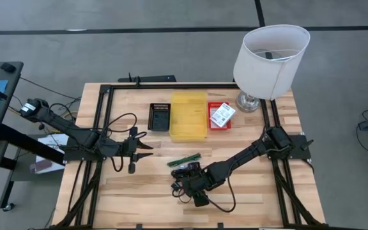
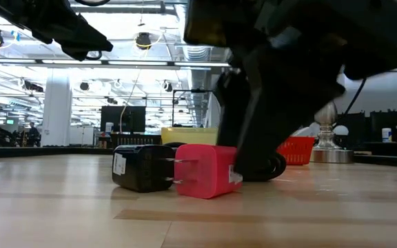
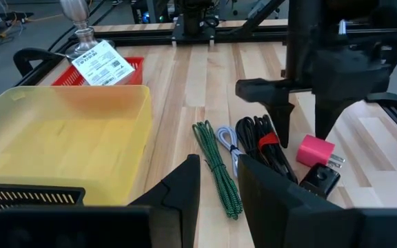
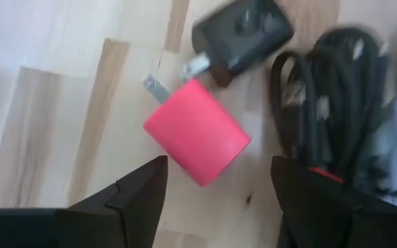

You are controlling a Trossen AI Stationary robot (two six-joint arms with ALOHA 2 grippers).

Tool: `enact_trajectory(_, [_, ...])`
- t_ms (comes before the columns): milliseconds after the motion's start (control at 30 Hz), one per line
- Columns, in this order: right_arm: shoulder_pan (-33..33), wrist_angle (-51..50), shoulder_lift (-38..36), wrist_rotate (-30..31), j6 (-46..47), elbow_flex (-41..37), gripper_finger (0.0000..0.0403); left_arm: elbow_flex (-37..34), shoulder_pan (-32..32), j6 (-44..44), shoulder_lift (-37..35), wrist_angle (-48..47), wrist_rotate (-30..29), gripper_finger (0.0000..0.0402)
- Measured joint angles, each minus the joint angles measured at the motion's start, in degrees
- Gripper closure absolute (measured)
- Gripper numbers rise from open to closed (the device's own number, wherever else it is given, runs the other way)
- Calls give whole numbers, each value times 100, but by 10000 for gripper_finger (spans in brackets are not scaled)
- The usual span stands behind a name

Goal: Pick and place items into bin
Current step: Put the pink charger adapter into the black bin

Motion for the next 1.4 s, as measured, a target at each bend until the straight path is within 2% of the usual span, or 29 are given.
enact_trajectory(967, [29,116,-4,-153,-1048,183,147,0,0,-28,0,-76,0,310])
enact_trajectory(1400, [-4,222,-4,-298,-1157,183,147,0,0,-33,0,-90,0,310])
